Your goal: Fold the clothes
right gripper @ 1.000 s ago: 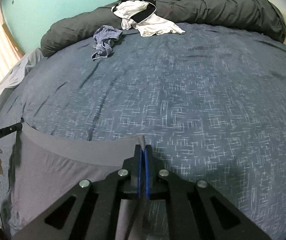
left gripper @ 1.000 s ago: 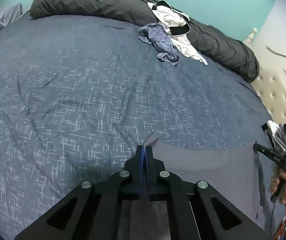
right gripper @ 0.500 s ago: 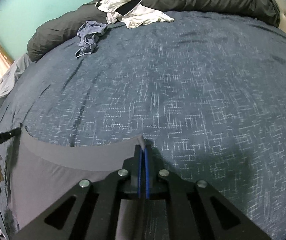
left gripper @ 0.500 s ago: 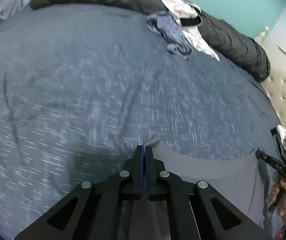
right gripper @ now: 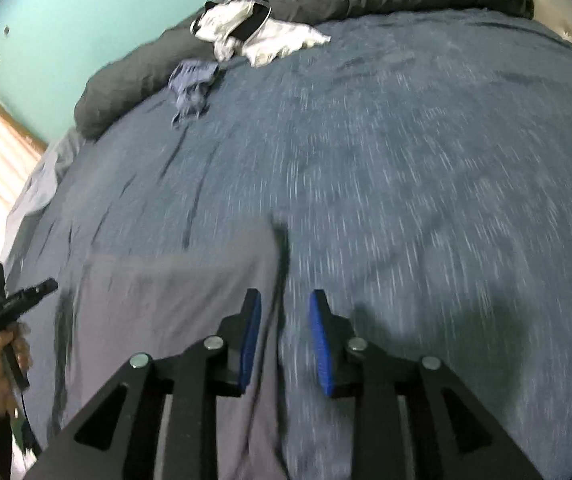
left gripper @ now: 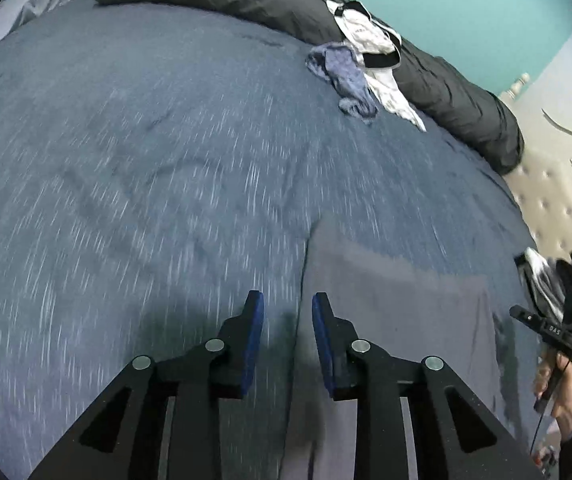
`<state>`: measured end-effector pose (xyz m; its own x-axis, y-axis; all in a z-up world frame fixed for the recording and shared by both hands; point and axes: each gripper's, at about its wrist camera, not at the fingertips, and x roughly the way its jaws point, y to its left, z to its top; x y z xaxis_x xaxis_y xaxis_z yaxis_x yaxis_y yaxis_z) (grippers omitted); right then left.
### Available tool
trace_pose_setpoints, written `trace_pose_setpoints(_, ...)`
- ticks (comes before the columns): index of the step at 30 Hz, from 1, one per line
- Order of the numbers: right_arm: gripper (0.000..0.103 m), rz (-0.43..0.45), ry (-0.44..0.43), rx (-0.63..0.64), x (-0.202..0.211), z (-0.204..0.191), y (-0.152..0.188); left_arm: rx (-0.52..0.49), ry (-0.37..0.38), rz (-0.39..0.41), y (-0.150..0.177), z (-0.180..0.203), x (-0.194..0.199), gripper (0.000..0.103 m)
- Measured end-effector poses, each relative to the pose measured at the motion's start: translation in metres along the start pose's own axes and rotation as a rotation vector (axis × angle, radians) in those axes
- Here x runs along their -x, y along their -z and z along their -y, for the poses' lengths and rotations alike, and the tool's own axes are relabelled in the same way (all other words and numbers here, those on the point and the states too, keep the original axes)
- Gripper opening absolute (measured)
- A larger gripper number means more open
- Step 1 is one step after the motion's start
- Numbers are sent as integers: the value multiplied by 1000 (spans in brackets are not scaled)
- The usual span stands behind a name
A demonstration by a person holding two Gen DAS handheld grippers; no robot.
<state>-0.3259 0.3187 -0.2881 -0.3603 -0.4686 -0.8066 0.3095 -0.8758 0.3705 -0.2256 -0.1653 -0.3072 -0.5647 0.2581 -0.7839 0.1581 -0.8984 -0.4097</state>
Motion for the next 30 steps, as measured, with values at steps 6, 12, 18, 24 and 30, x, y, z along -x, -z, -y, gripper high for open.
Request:
trace_pose_setpoints(6,25,-89,-26,11,26,-3,54,-34,11,-62,50,3,21,27)
trace_pose_setpoints(12,25,-139,-41,-3,34,-9,82,-42,-19,-118,85,0,26,27)
trace_pose_setpoints(18,25,-180,-15,24,28,-16,93,2,-26,-130,101,-7,19,27)
trace_pose_setpoints(24,25,-172,-30,0,24,-13,93,23,-1,-133,100,-8,12,27)
trace_pose_setpoints(30,25,-194,-28,7,15,-8,97,24,9,-142,99,-2,2,27)
